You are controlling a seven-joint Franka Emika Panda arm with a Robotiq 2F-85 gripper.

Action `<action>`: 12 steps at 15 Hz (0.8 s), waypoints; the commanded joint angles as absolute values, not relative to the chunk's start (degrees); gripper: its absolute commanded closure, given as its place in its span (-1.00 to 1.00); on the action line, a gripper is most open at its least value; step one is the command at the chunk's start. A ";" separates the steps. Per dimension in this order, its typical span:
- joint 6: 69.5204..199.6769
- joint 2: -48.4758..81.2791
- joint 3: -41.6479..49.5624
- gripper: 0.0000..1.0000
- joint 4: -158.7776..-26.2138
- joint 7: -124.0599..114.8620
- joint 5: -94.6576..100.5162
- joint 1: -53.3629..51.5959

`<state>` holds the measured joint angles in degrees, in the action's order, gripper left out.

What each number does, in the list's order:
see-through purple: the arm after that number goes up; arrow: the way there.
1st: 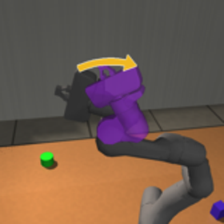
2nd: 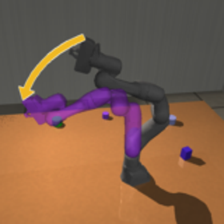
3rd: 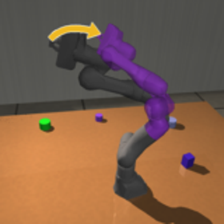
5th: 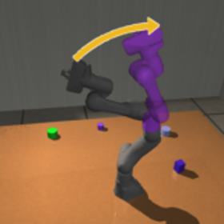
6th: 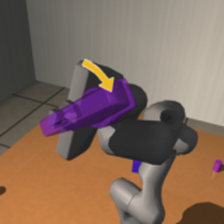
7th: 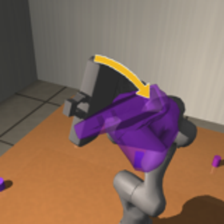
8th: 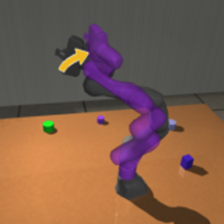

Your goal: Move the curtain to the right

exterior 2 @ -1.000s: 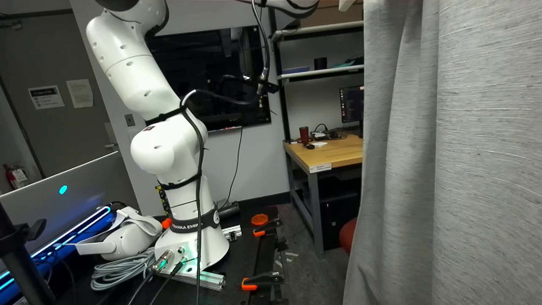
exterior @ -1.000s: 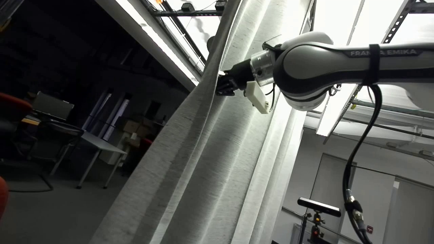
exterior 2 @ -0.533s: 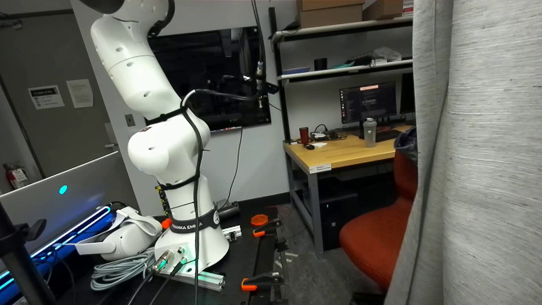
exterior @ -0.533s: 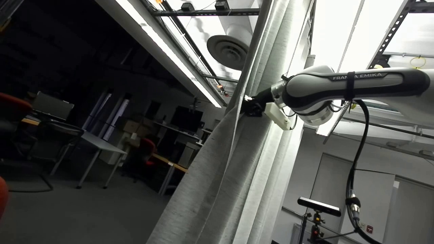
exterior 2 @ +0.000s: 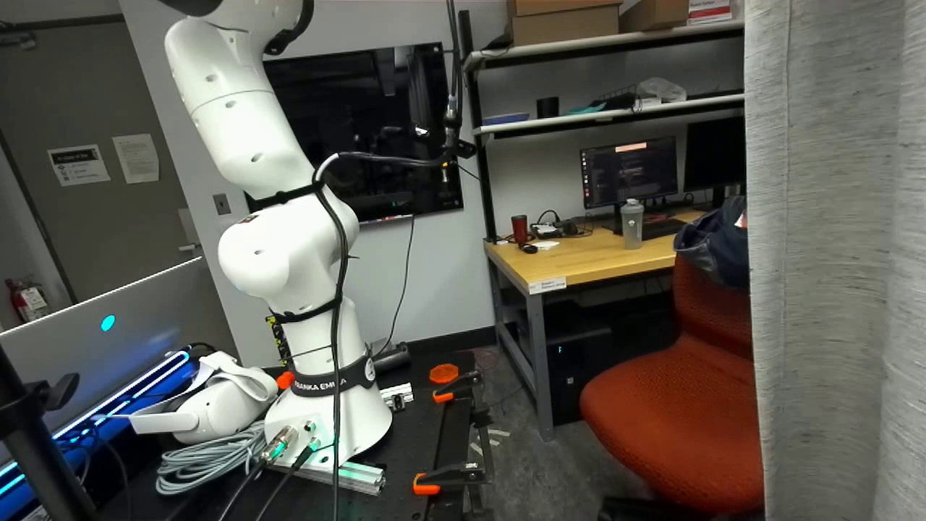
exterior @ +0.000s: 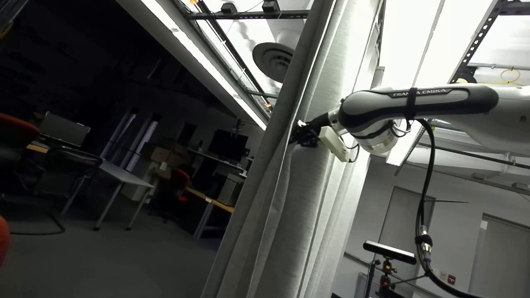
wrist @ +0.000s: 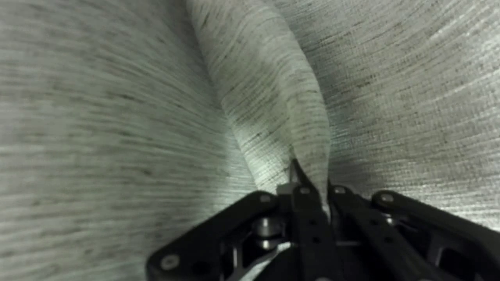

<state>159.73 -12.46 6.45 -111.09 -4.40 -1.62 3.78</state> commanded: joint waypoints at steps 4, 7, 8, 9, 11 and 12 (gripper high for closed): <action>151.45 -0.25 2.62 0.99 -99.62 -4.54 -0.26 3.61; 152.10 -2.43 6.06 0.99 -102.40 -4.32 -1.67 6.26; 152.62 -3.73 7.10 0.99 -103.69 -4.57 -1.66 7.05; 152.94 -5.08 8.18 0.99 -104.91 -4.83 -1.40 7.92; 153.31 -8.07 9.96 0.99 -107.73 -5.13 -1.41 9.37; 153.29 -9.27 10.76 0.99 -108.84 -5.11 -1.48 10.02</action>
